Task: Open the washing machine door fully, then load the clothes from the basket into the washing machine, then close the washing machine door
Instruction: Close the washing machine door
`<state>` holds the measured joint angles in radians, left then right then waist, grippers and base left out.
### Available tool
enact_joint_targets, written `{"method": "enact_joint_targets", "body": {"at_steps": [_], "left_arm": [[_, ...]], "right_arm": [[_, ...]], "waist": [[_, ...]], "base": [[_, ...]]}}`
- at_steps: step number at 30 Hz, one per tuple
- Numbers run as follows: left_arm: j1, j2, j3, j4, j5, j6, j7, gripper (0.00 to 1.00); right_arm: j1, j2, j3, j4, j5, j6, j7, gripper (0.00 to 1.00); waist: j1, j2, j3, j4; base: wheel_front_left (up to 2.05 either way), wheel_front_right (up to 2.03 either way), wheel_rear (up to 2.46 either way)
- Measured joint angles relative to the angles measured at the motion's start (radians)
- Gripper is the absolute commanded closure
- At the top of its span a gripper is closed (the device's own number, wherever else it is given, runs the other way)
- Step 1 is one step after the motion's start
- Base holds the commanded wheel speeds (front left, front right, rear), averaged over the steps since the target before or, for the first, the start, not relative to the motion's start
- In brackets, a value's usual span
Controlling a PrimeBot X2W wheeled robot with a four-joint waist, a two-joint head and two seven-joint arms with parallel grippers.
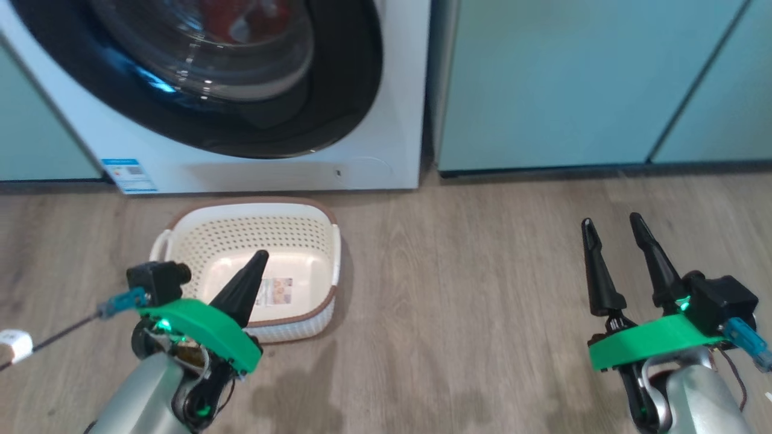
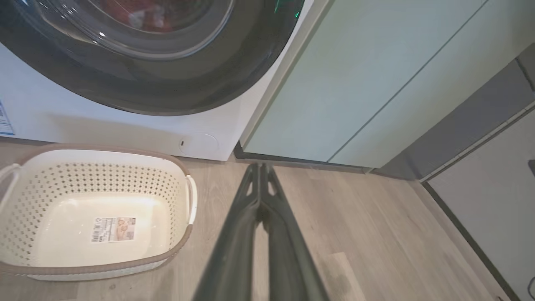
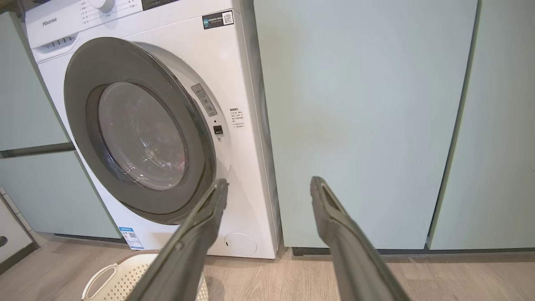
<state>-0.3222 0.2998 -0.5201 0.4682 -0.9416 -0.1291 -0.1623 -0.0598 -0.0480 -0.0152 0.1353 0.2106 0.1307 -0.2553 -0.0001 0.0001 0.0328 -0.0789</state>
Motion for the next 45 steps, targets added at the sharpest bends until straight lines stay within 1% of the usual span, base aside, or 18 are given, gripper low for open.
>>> {"method": "enact_joint_targets", "body": {"at_steps": [2,4,5,6,7,8,9,11,13,15,17,20,22,26,27,29,30,45], "left_arm": [[0.008,0.002,-0.002,0.002,0.049,0.002,-0.054,1.00],[0.017,0.002,0.006,-0.001,0.116,0.032,-0.081,1.00],[0.022,0.002,0.016,-0.008,0.159,0.059,-0.086,1.00],[0.033,-0.003,0.051,-0.036,0.217,0.096,-0.086,1.00],[0.047,-0.019,0.110,-0.081,0.269,0.132,-0.086,1.00],[0.063,-0.042,0.171,-0.132,0.308,0.153,-0.086,1.00],[0.077,-0.061,0.212,-0.177,0.356,0.168,-0.087,1.00],[0.120,-0.109,0.275,-0.250,0.451,0.176,-0.089,1.00],[0.173,-0.151,0.318,-0.296,0.529,0.170,-0.090,1.00],[0.222,-0.189,0.367,-0.327,0.580,0.146,-0.090,1.00],[0.256,-0.204,0.404,-0.346,0.625,0.111,-0.090,1.00],[0.282,-0.224,0.459,-0.354,0.668,0.077,-0.090,1.00],[0.295,-0.234,0.473,-0.354,0.686,0.055,-0.090,1.00],[0.311,-0.248,0.489,-0.343,0.696,0.035,-0.090,1.00],[0.312,-0.249,0.491,-0.340,0.695,0.031,-0.090,0.97],[0.313,-0.249,0.491,-0.328,0.695,0.026,-0.090,0.28],[0.313,-0.249,0.487,-0.321,0.694,0.026,-0.090,0.00],[0.316,-0.251,0.457,-0.319,0.702,0.027,-0.090,0.00]], "right_arm": [[0.004,0.000,-0.007,-0.005,0.000,0.000,0.000,0.00],[0.009,0.000,-0.013,-0.010,0.000,0.000,0.000,0.00],[0.010,0.000,-0.016,-0.011,0.000,0.000,0.000,0.00],[0.011,0.000,-0.017,-0.014,-0.002,0.000,0.000,0.00],[0.011,0.000,-0.018,-0.018,-0.007,0.000,0.000,0.00],[0.011,0.000,-0.018,-0.021,-0.013,0.000,0.000,0.00],[0.011,0.000,-0.016,-0.022,-0.015,0.000,0.000,0.00],[0.011,0.000,-0.013,-0.024,-0.016,0.000,0.000,0.00],[0.011,0.000,-0.011,-0.024,-0.016,0.000,0.000,0.00],[0.011,0.000,-0.008,-0.025,-0.016,0.000,0.000,0.00],[0.011,0.000,-0.004,-0.025,-0.016,0.000,0.000,0.00],[0.011,0.000,0.001,-0.024,-0.016,0.000,0.000,0.00],[0.011,0.000,0.005,-0.024,-0.016,0.000,0.000,0.00],[0.011,0.000,0.011,-0.022,-0.009,0.000,0.000,0.00],[0.011,0.000,0.012,-0.021,-0.008,0.000,0.000,0.00],[0.011,0.000,0.012,-0.020,-0.008,0.000,0.000,0.00],[0.011,0.000,0.012,-0.019,-0.008,0.000,0.000,0.00],[0.011,0.000,0.021,-0.008,-0.007,0.000,0.000,0.00]], "waist": [[0.0000,0.0000,-0.015,0.021],[0.0000,0.0000,-0.028,0.040],[0.0000,0.0000,-0.033,0.050],[0.0000,0.0000,-0.036,0.058],[0.0000,0.0000,-0.039,0.067],[0.0000,0.0000,-0.041,0.075],[0.0000,0.0000,-0.042,0.081],[0.0000,0.0000,-0.043,0.089],[0.0000,0.0000,-0.043,0.093],[0.0000,0.0000,-0.044,0.095],[0.0000,0.0000,-0.045,0.096],[0.0000,0.0000,-0.045,0.095],[0.0000,0.0000,-0.045,0.092],[0.0000,0.0000,-0.044,0.089],[0.0000,0.0000,-0.044,0.089],[0.0000,0.0000,-0.043,0.088],[0.0000,0.0000,-0.043,0.088],[0.0000,0.0000,-0.047,0.080]], "base": [[0.00,0.00,0.00],[0.00,0.00,0.00],[0.00,0.00,0.00],[0.00,0.00,0.00],[0.00,0.00,0.00],[0.00,0.00,0.00],[0.00,0.00,0.00],[0.00,0.00,0.00],[0.00,0.00,0.00],[0.00,0.00,0.00],[0.00,0.00,0.00],[0.00,0.00,0.00],[0.00,0.00,0.00],[0.00,0.00,0.00],[0.00,0.00,0.00],[0.00,0.00,0.00],[0.00,0.00,0.00],[0.00,0.00,0.00]]}}
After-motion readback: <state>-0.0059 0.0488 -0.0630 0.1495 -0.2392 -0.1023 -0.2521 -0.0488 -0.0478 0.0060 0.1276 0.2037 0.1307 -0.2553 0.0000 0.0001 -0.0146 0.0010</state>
